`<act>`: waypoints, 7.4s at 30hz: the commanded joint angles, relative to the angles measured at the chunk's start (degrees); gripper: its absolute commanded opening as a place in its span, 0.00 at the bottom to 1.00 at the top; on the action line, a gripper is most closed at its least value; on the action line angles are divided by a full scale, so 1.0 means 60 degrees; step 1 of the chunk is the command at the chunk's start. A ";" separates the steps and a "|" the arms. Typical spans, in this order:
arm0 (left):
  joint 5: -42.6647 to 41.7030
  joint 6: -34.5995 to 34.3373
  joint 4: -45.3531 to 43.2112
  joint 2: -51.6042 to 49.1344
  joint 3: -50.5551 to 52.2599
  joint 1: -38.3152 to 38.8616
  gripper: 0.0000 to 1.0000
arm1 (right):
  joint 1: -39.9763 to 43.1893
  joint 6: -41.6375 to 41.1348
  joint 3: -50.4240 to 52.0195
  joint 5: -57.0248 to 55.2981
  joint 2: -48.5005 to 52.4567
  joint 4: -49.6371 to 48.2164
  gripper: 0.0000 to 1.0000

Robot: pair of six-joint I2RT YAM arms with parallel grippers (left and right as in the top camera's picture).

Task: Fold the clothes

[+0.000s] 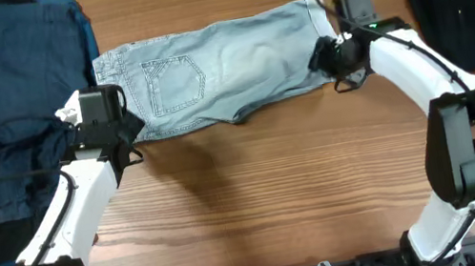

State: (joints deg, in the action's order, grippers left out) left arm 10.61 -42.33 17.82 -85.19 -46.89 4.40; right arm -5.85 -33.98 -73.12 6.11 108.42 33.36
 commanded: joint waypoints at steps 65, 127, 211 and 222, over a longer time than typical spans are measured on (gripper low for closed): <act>-0.0197 0.0000 0.0146 0.0000 -0.0062 -0.0026 0.46 | 0.1810 0.4597 0.0350 0.4954 -0.1643 -0.0404 0.04; -0.0193 -0.0022 -0.0066 0.0000 -0.0062 -0.0026 0.47 | 0.3901 0.5745 -0.0499 0.2470 0.1388 -0.1738 0.85; -0.0379 -0.0025 0.0004 0.0000 -0.0062 -0.0018 0.04 | -0.4036 0.1308 -0.2590 0.4033 0.0302 -0.2721 0.04; -0.0521 -0.0022 0.0004 0.0000 -0.0062 -0.0018 0.77 | -0.5053 0.0925 -0.2590 0.2772 0.0313 -0.3472 0.78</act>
State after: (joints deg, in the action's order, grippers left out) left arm 7.75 -42.78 17.82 -85.19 -46.89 4.40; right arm -35.59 -28.05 -87.57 23.73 111.53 12.95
